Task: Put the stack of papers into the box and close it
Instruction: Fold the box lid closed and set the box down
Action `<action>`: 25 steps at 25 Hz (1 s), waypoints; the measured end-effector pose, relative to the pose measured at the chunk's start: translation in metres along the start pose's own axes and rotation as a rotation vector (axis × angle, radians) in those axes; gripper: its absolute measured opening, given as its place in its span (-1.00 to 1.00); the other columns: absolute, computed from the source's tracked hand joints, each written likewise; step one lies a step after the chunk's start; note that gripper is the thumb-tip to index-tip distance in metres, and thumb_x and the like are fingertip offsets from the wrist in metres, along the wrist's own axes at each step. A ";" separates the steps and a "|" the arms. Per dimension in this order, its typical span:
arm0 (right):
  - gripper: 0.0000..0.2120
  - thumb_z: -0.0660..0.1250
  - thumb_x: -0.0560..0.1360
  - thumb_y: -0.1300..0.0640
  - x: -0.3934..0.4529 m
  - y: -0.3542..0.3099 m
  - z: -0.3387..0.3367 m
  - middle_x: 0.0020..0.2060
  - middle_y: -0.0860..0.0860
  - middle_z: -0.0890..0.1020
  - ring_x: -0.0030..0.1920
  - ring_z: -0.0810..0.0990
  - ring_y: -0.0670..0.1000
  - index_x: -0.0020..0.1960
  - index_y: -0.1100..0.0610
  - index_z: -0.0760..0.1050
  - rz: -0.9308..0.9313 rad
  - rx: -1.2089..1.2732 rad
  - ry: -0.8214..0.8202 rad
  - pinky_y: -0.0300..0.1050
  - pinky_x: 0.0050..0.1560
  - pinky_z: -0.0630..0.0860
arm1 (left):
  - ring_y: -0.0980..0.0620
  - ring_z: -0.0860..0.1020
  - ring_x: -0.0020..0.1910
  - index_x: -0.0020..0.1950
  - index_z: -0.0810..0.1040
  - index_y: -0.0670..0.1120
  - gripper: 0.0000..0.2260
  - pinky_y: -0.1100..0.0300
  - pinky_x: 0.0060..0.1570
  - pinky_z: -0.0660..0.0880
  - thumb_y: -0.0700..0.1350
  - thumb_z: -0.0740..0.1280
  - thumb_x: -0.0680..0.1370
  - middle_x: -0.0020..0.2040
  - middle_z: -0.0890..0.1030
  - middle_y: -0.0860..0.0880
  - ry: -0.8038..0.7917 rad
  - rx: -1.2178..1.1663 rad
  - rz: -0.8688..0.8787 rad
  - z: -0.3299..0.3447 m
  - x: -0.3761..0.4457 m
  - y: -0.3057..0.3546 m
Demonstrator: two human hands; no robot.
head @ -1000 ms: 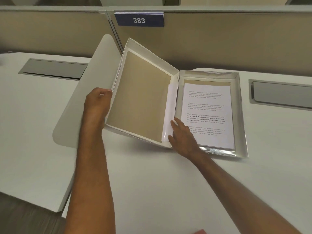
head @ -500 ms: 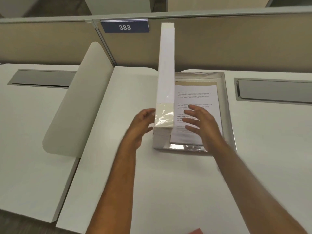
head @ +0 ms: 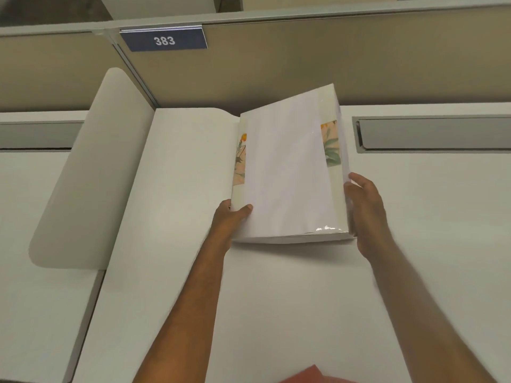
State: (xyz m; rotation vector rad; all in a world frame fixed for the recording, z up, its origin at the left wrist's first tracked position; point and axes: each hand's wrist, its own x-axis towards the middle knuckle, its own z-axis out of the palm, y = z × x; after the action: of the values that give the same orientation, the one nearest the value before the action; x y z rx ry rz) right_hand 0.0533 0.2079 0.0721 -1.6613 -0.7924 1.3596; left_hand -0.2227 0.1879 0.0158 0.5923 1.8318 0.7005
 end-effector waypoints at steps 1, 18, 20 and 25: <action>-0.65 0.27 0.61 -0.09 0.003 0.005 -0.003 0.30 -0.10 0.62 0.05 0.62 -0.06 0.39 -0.22 0.50 0.004 -0.029 0.018 -0.19 -0.20 0.47 | -0.12 0.63 0.23 0.42 0.50 -0.15 -0.53 0.04 0.17 0.58 -0.04 0.47 0.56 0.29 0.64 -0.10 0.013 -0.007 0.008 0.003 -0.002 -0.001; -0.57 0.26 0.69 0.02 0.033 0.053 -0.034 0.35 0.03 0.63 0.37 0.59 0.08 0.55 0.00 0.44 0.077 -0.179 0.048 -0.07 0.27 0.50 | 0.12 0.40 0.52 0.61 0.31 0.19 -0.51 0.01 0.58 0.28 -0.17 0.13 0.70 0.55 0.43 0.19 -0.060 -0.148 0.105 0.024 -0.024 -0.021; -0.57 0.31 0.68 0.02 0.035 0.054 -0.037 0.34 0.02 0.63 0.36 0.60 0.06 0.53 0.00 0.47 0.100 -0.160 0.061 -0.11 0.22 0.48 | 0.11 0.44 0.50 0.61 0.31 0.19 -0.50 0.02 0.56 0.31 -0.17 0.14 0.70 0.53 0.46 0.18 -0.067 -0.162 0.110 0.025 -0.023 -0.022; -0.56 0.26 0.69 0.01 0.036 0.063 -0.036 0.46 -0.04 0.57 0.46 0.53 0.02 0.56 -0.01 0.44 0.098 -0.190 0.032 0.00 0.48 0.46 | 0.02 0.45 0.49 0.61 0.32 0.18 -0.50 -0.02 0.55 0.32 -0.18 0.22 0.70 0.52 0.49 0.04 -0.031 -0.153 0.085 0.025 -0.018 -0.023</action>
State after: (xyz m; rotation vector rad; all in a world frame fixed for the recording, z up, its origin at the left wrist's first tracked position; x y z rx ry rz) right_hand 0.0940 0.2025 0.0022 -1.8866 -0.8526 1.3558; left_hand -0.1952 0.1644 0.0041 0.5794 1.7150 0.8758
